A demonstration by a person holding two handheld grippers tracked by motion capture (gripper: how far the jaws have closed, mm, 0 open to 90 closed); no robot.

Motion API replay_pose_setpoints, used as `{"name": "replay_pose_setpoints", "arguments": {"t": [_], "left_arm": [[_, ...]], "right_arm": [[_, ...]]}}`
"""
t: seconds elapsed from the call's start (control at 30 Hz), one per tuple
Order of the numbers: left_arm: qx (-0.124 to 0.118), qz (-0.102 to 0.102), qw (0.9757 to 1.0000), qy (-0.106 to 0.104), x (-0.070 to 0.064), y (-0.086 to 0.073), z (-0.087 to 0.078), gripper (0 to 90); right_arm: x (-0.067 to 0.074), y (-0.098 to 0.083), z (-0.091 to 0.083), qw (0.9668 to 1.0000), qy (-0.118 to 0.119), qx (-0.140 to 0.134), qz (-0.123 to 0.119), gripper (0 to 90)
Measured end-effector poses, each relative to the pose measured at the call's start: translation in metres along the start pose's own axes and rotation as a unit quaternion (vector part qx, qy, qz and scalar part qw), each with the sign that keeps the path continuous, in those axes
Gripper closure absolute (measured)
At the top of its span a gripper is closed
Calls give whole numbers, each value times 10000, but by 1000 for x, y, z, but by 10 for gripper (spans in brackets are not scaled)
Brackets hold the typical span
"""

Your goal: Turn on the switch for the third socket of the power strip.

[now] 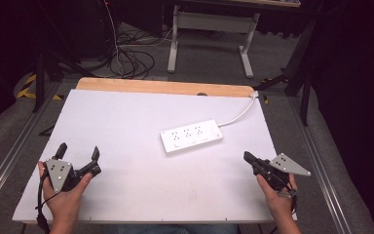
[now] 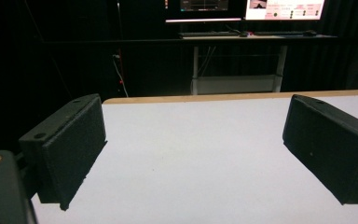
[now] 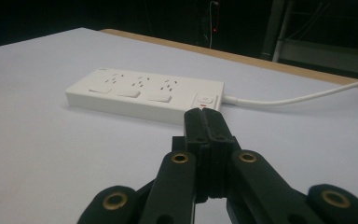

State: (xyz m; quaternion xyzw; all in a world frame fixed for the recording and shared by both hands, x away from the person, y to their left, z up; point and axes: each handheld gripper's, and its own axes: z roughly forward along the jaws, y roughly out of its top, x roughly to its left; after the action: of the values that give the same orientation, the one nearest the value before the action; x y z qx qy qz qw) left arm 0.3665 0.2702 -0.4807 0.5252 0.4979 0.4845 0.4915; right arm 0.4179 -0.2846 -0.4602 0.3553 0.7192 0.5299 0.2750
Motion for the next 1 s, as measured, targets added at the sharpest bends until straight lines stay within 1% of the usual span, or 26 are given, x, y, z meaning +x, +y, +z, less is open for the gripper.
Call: {"name": "replay_pose_setpoints", "arguments": {"t": [0.07, 0.2, 0.23, 0.4, 0.53, 0.63, 0.7, 0.77, 1.0], "left_arm": [[16, 14, 10000, -16, 0, 0, 0, 64], [15, 16, 10000, -12, -1, 0, -1, 64], [-2, 18, 10000, 1, -1, 0, -1, 64], [0, 35, 10000, 2, -2, 0, -1, 64], [20, 56, 10000, -14, -2, 0, -2, 65], [16, 56, 10000, -5, -1, 0, -1, 66], [16, 54, 10000, -3, -1, 0, -1, 66], [8, 40, 10000, -4, -1, 0, -1, 68], [20, 59, 10000, -35, -2, 0, -1, 69]], "right_arm": [[-1, 2, 3, 10000, -13, 43, 52, 900], [0, 7, 8, 9999, 12, 123, 36, 900], [0, 7, 8, 9999, 38, 155, -13, 900], [2, 11, 13, 9996, 138, 241, -21, 900], [4, 18, 22, 9994, 223, 248, 19, 900], [7, 23, 30, 9991, 284, 300, 10, 900], [10, 25, 35, 9990, 304, 312, -47, 900], [14, 27, 38, 9989, 342, 333, -32, 900], [23, 34, 51, 9982, 474, 344, -111, 900]]}}
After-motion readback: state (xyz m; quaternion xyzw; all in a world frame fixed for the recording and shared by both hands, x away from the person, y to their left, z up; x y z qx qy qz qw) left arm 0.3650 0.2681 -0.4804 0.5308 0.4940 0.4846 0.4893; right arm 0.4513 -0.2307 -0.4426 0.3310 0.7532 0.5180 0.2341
